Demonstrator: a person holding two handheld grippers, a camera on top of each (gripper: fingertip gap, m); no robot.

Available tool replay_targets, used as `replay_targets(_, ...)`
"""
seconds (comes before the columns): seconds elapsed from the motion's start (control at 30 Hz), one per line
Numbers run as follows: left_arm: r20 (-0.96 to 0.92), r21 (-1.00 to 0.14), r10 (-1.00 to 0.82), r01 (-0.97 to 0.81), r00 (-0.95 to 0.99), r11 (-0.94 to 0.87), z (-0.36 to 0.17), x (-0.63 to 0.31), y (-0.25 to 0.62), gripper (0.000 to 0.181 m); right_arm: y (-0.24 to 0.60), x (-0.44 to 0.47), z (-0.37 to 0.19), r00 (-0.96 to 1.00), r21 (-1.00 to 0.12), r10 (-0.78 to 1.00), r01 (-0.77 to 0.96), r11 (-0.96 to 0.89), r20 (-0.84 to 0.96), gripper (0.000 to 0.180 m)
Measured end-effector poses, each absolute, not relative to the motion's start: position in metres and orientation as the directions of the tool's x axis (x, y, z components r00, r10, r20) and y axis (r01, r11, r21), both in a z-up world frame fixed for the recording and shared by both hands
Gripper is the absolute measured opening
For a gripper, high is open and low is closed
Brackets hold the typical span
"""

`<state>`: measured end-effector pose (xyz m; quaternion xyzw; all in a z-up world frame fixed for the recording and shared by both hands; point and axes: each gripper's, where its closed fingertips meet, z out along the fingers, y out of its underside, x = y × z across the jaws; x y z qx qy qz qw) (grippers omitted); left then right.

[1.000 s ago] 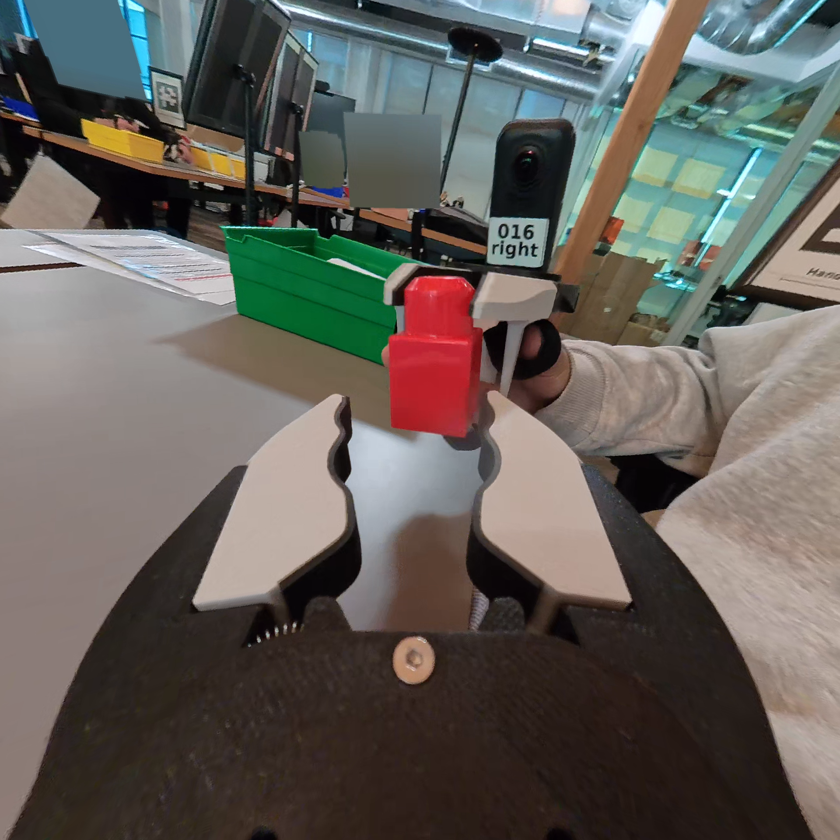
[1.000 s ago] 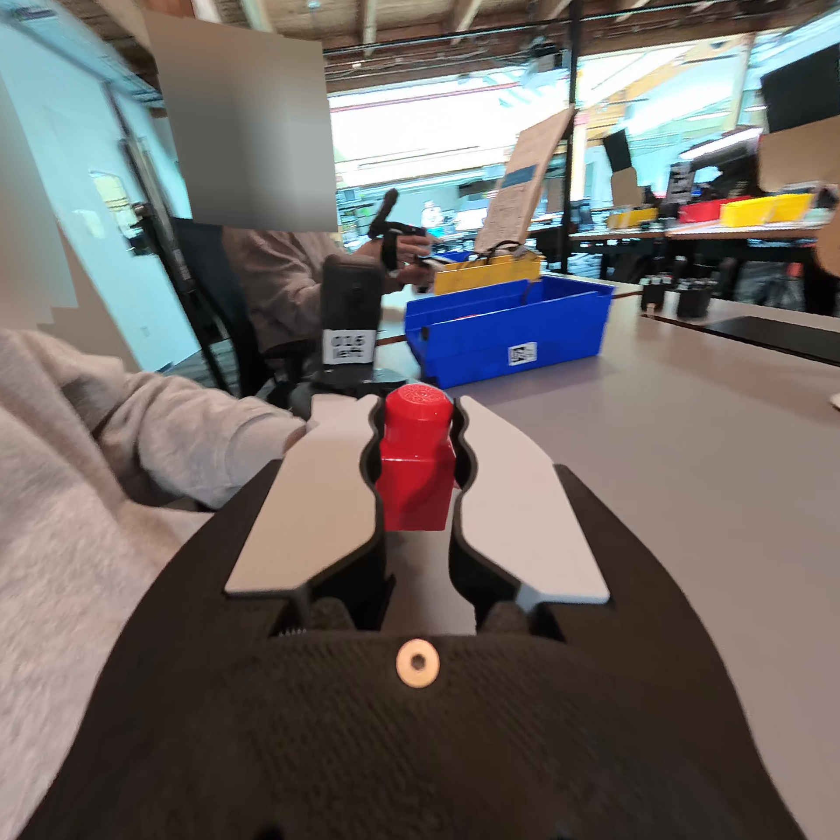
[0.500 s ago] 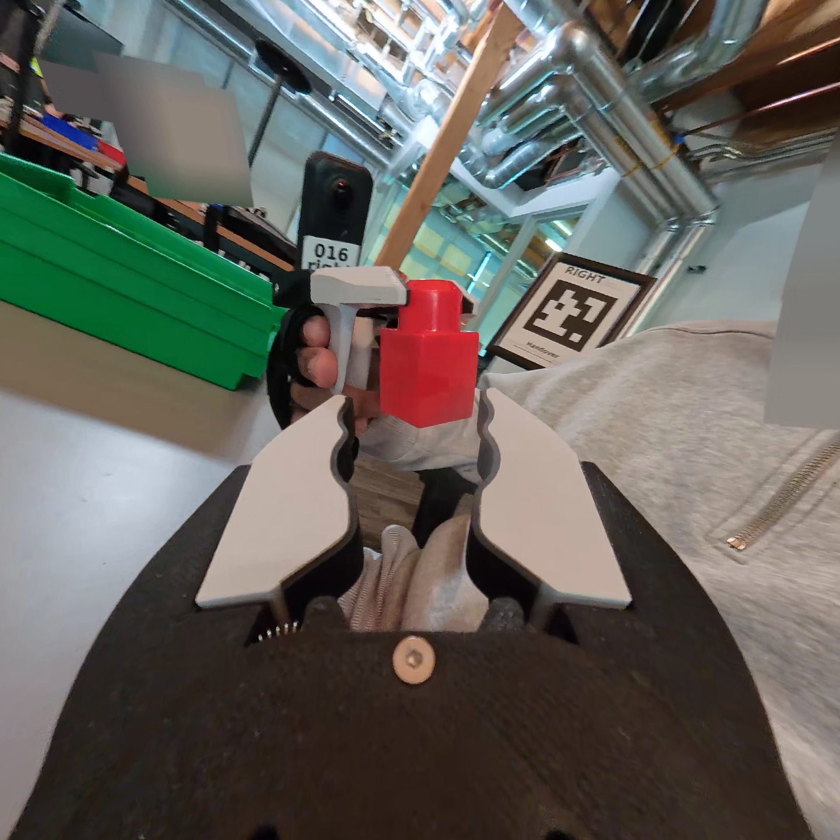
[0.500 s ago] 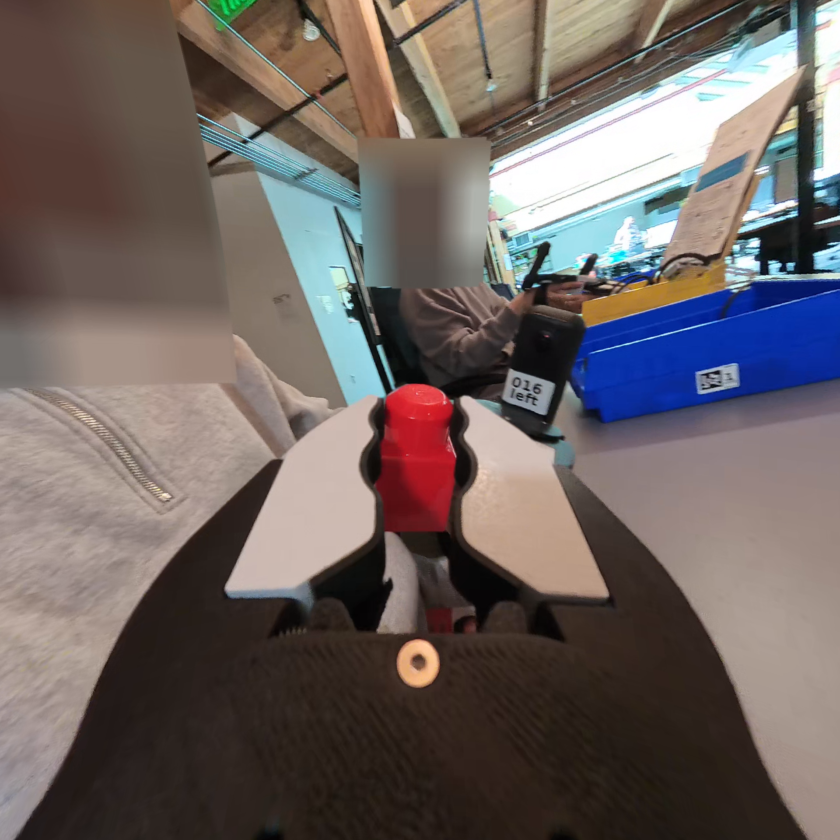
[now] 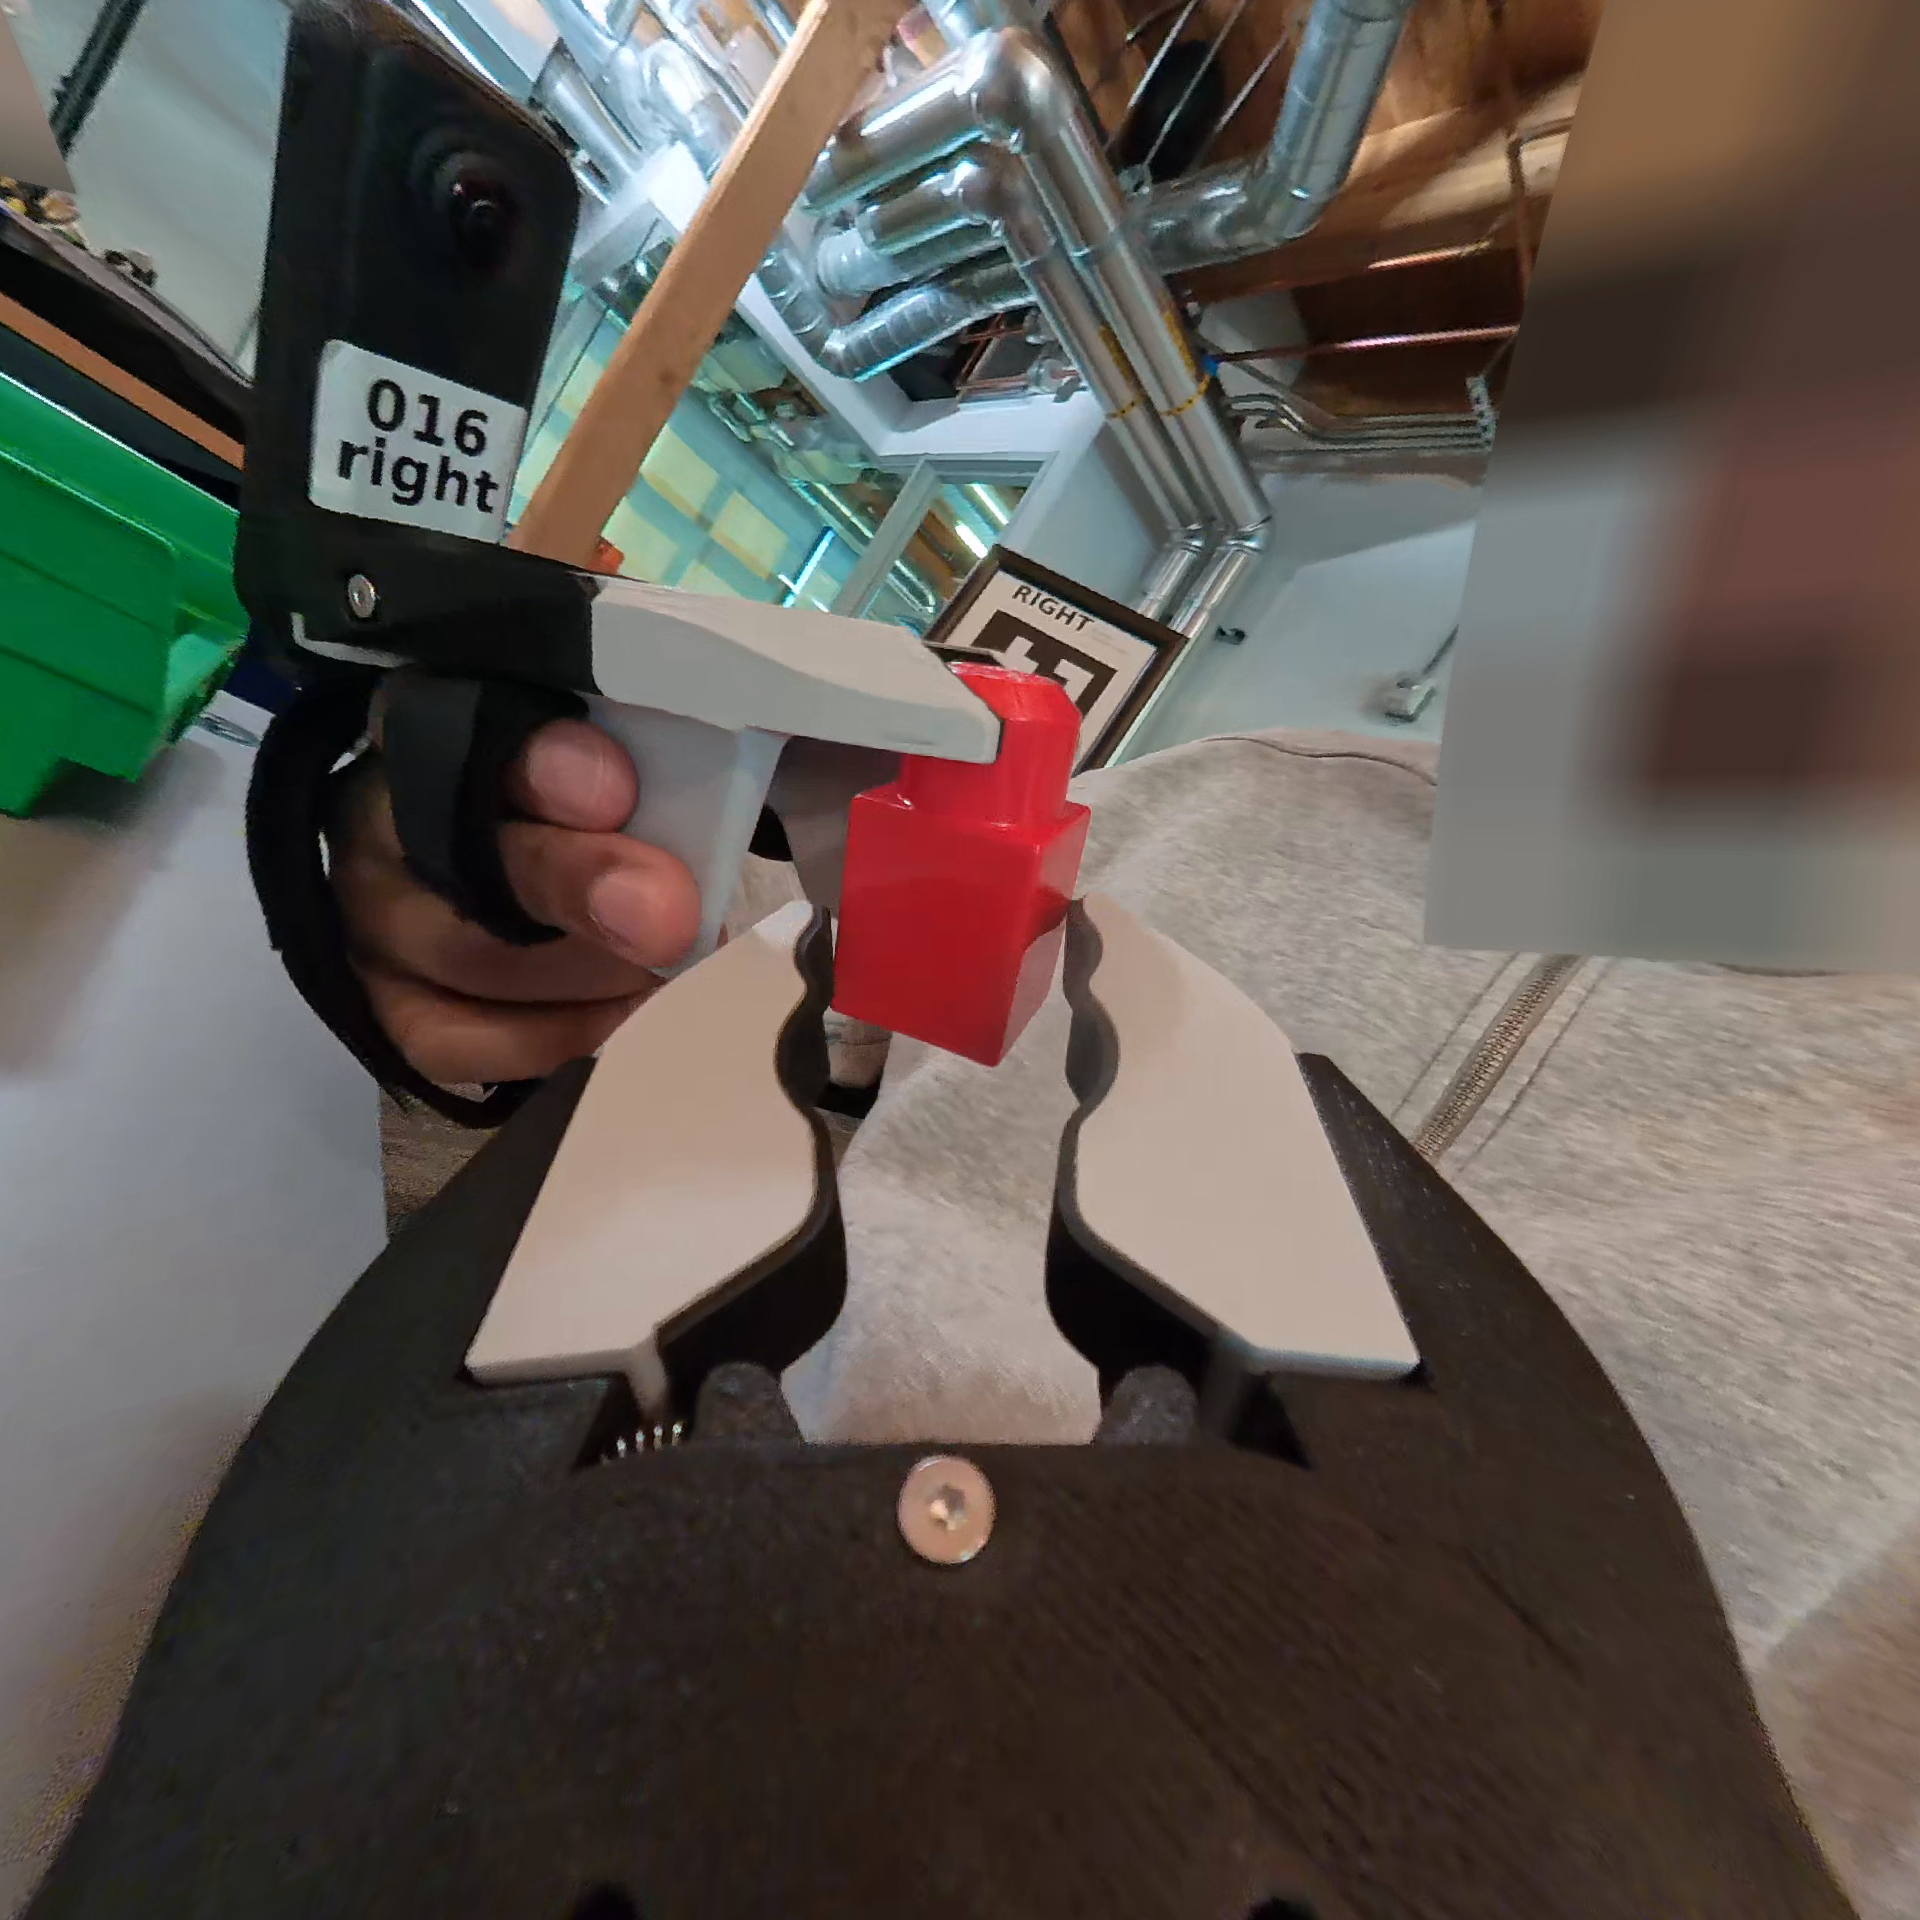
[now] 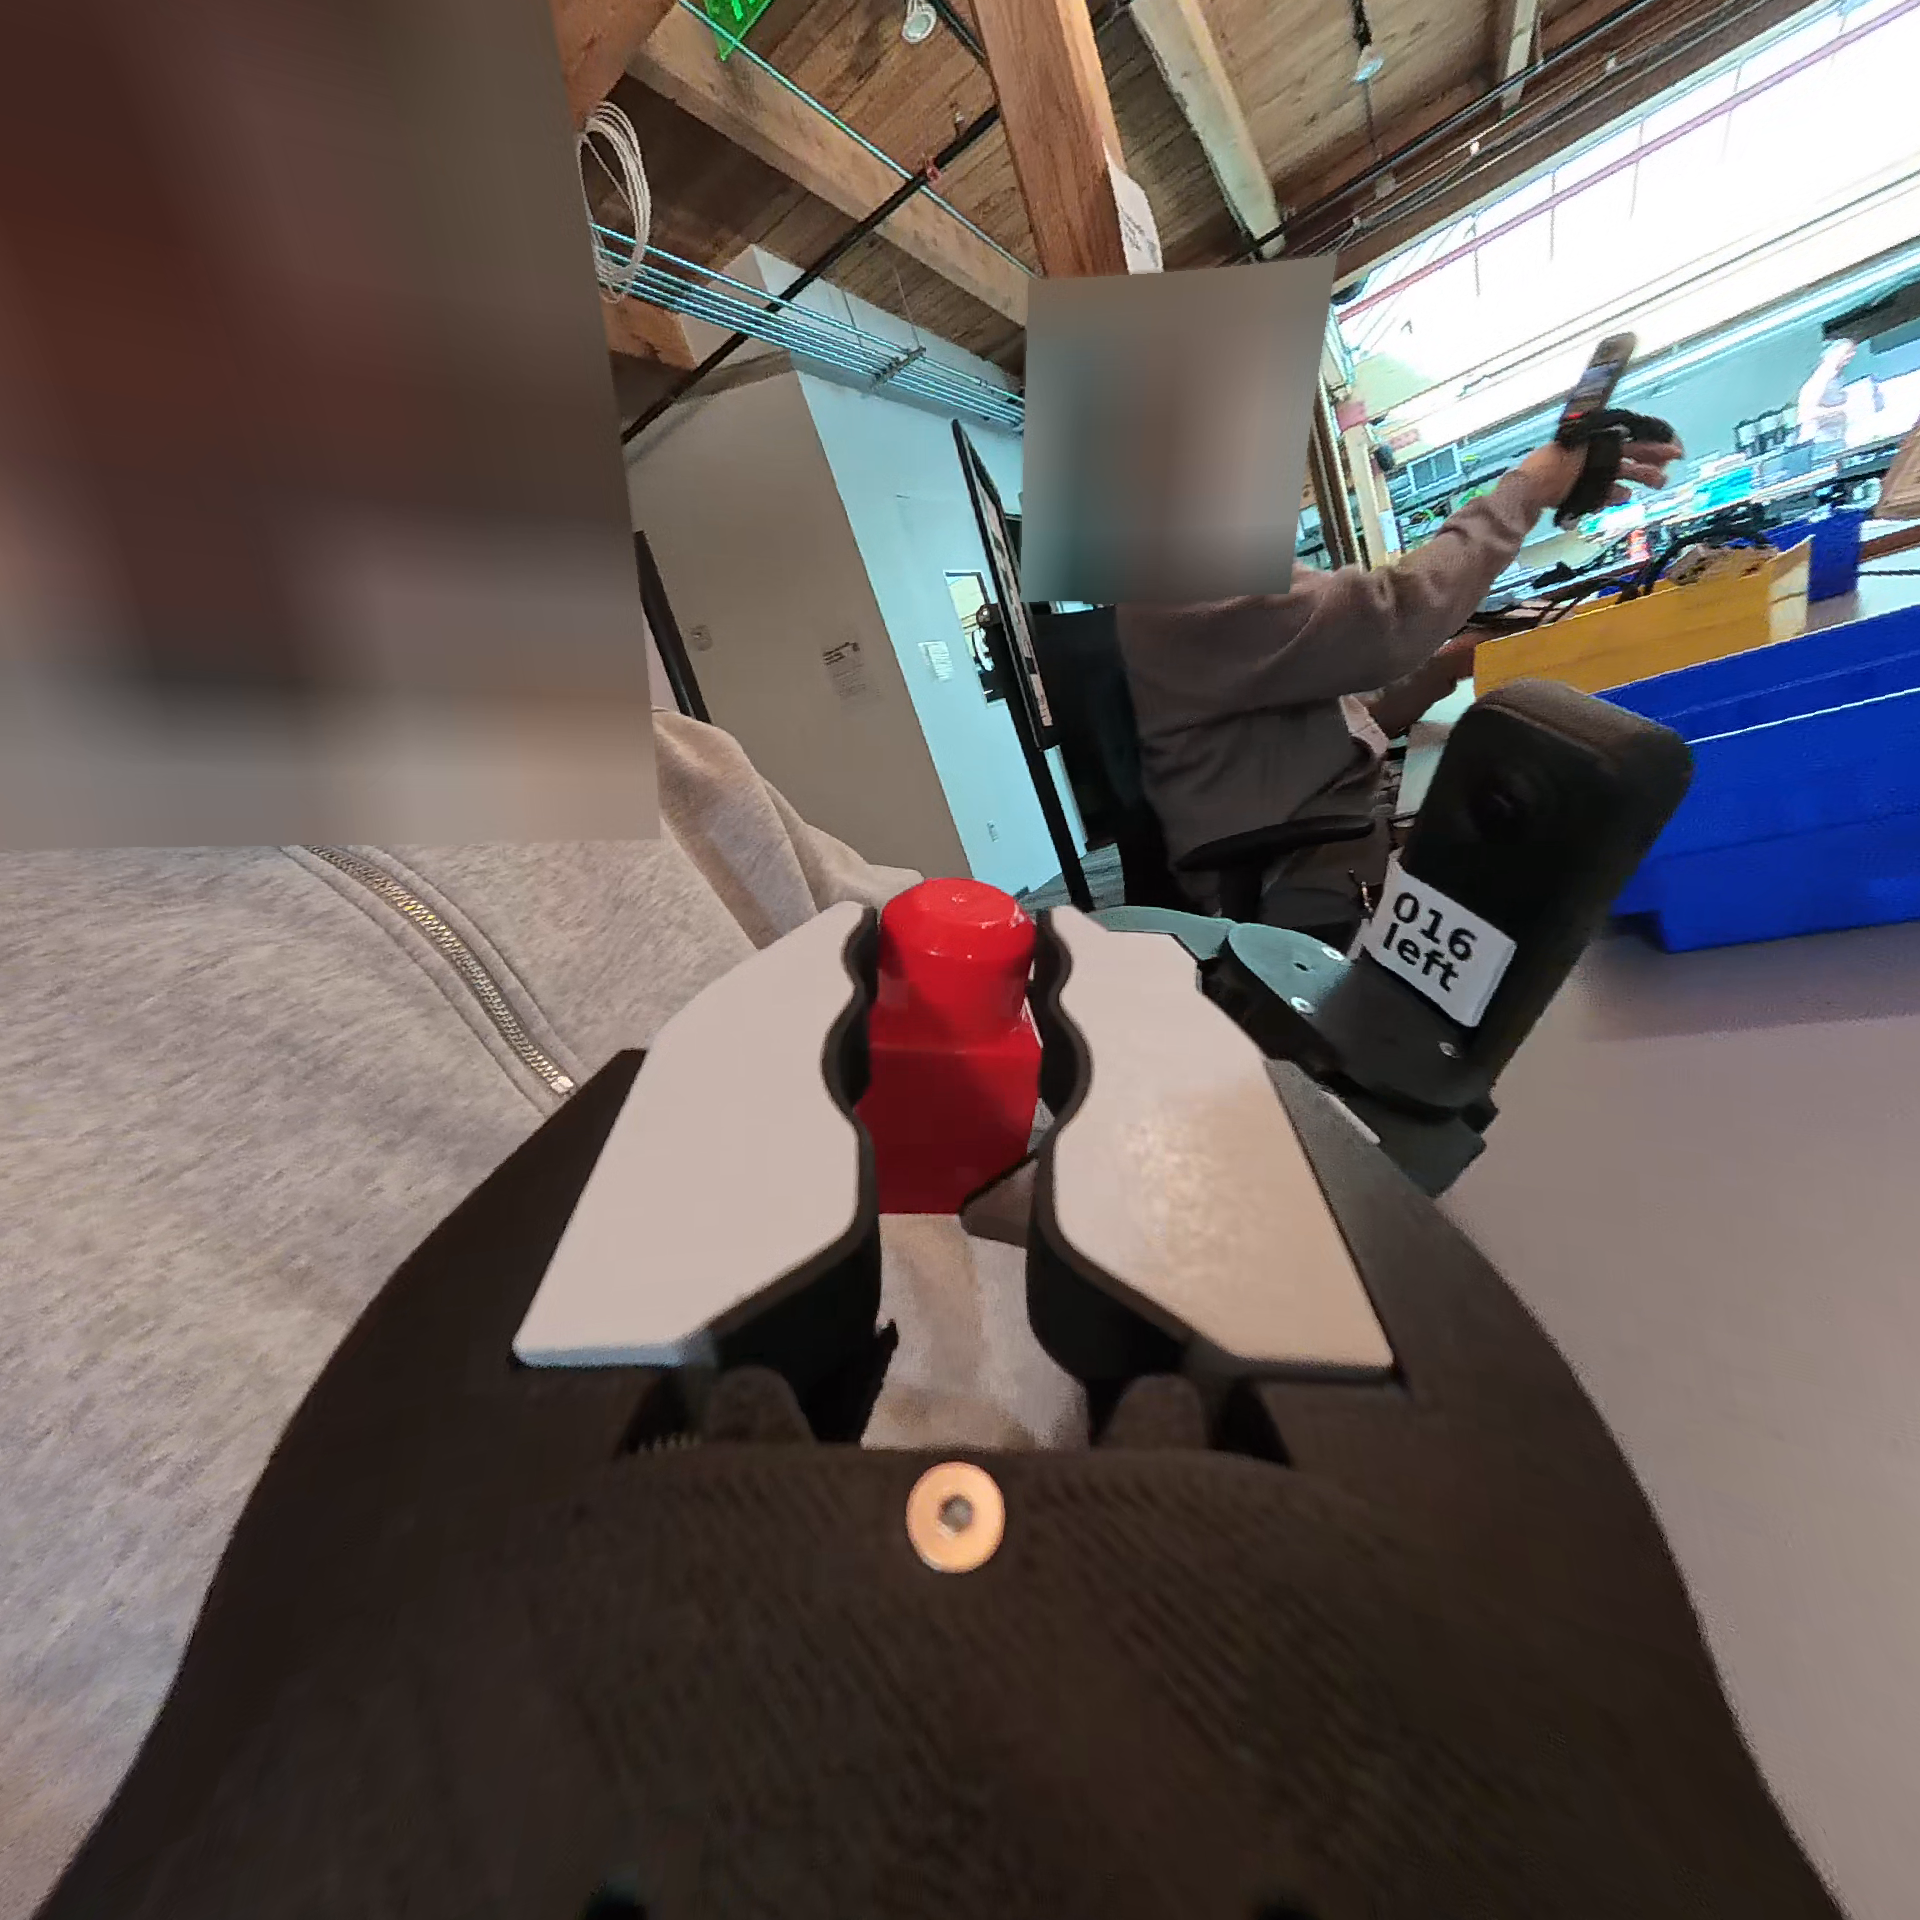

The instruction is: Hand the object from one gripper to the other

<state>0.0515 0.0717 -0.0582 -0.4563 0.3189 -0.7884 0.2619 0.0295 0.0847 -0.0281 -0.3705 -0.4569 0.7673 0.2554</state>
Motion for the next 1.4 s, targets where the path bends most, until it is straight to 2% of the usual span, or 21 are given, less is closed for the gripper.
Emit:
replay_targets(0.23, 0.545, -0.740, -0.686, 0.108, -0.482, -0.664, -0.056, 0.050, 0.067, 0.039, 0.084, 0.030, -0.024, -0.617, -0.876, 0.711, -0.069, -0.478, -0.339, 0.030)
replay_targets(0.33, 0.532, -0.752, -0.703, 0.118, -0.472, -0.649, -0.055, 0.049, 0.068, 0.038, 0.097, 0.025, -0.025, -0.536, -0.879, 0.777, -0.123, -0.460, -0.331, 0.055)
replay_targets(0.4, 0.517, -0.773, -0.747, 0.147, -0.418, -0.617, -0.055, 0.048, 0.075, 0.038, 0.113, 0.025, -0.023, -0.465, -0.867, 0.816, -0.178, -0.465, -0.343, 0.063)
replay_targets(0.47, 0.506, -0.809, -0.811, 0.164, -0.294, -0.564, -0.063, 0.048, 0.089, 0.038, 0.131, 0.027, -0.023, -0.394, -0.852, 0.842, -0.220, -0.475, -0.368, 0.063)
replay_targets(0.57, 0.427, -0.895, -0.904, 0.156, 0.020, -0.419, -0.081, 0.043, 0.121, 0.038, 0.155, 0.027, -0.030, -0.264, -0.860, 0.883, -0.242, -0.450, -0.388, 0.059)
replay_targets(0.7, 0.336, -0.940, -0.899, 0.155, 0.280, -0.303, -0.088, 0.026, 0.151, 0.038, 0.165, 0.023, -0.043, -0.151, -0.898, 0.919, -0.207, -0.389, -0.364, 0.055)
replay_targets(0.97, 0.392, -0.915, -0.854, 0.241, 0.342, -0.323, -0.084, 0.010, 0.167, 0.038, 0.160, 0.011, -0.061, -0.039, -0.975, 0.979, -0.086, -0.203, -0.201, 0.048)
replay_targets(1.13, 0.351, -0.933, -0.868, 0.209, 0.350, -0.293, -0.085, 0.015, 0.164, 0.037, 0.164, 0.013, -0.064, -0.014, -0.973, 0.976, -0.076, -0.216, -0.216, 0.047)
replay_targets(1.4, 0.299, -0.953, -0.881, 0.168, 0.367, -0.253, -0.088, 0.020, 0.160, 0.038, 0.161, 0.015, -0.070, -0.016, -0.982, 0.982, -0.016, -0.190, -0.190, 0.035)
